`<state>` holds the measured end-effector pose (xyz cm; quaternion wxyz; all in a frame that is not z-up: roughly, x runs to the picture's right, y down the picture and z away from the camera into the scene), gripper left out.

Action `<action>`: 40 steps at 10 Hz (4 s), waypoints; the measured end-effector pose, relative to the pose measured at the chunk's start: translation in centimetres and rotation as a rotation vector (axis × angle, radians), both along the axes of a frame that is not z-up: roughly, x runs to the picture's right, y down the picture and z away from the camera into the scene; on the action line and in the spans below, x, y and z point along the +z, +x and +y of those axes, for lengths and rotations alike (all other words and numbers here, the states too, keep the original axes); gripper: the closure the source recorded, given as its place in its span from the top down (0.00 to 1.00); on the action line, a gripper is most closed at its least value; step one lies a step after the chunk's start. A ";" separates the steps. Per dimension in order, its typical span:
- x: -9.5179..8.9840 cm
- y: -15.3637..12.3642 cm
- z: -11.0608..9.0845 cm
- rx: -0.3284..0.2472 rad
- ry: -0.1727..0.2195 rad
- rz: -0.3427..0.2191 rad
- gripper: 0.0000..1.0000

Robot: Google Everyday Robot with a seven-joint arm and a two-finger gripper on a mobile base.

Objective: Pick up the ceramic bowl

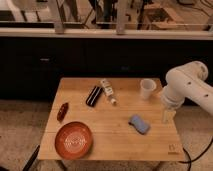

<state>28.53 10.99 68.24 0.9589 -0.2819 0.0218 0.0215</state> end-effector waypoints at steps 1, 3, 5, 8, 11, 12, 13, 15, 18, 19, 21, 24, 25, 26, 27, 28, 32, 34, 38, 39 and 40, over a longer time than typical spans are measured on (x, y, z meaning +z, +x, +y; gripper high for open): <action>0.0 -0.5 0.1 -0.013 0.002 0.001 0.80; 0.2 -3.4 0.2 -0.039 0.004 -0.009 0.80; 0.3 -7.5 0.2 -0.085 0.011 -0.021 0.80; 0.2 -10.0 0.6 -0.150 0.011 -0.049 0.80; 0.3 -14.4 0.8 -0.235 0.016 -0.098 0.80; 0.3 -15.0 1.0 -0.258 0.016 -0.105 0.80; 0.3 -15.3 1.1 -0.282 0.016 -0.114 0.80; 0.5 -16.9 1.6 -0.334 0.019 -0.143 0.80; 0.8 -18.6 2.2 -0.390 0.017 -0.181 0.80; 0.9 -19.1 2.5 -0.410 0.017 -0.195 0.80; 1.3 -20.9 3.0 -0.464 0.021 -0.230 0.80; 1.9 -22.6 3.7 -0.522 0.019 -0.275 0.80; 2.3 -22.9 4.1 -0.544 0.021 -0.291 0.80; 2.6 -23.7 4.4 -0.566 0.025 -0.310 0.80; 2.7 -24.4 4.6 -0.581 0.031 -0.327 0.80; 2.9 -24.5 4.8 -0.598 0.031 -0.337 0.80; 4.0 -25.6 6.3 -0.664 0.047 -0.393 0.80; 4.5 -26.6 6.9 -0.700 0.060 -0.426 0.80; 6.0 -28.7 8.9 -0.772 0.089 -0.501 0.80; 6.1 -28.7 9.2 -0.785 0.090 -0.509 0.80; 6.3 -29.1 9.6 -0.804 0.095 -0.522 0.80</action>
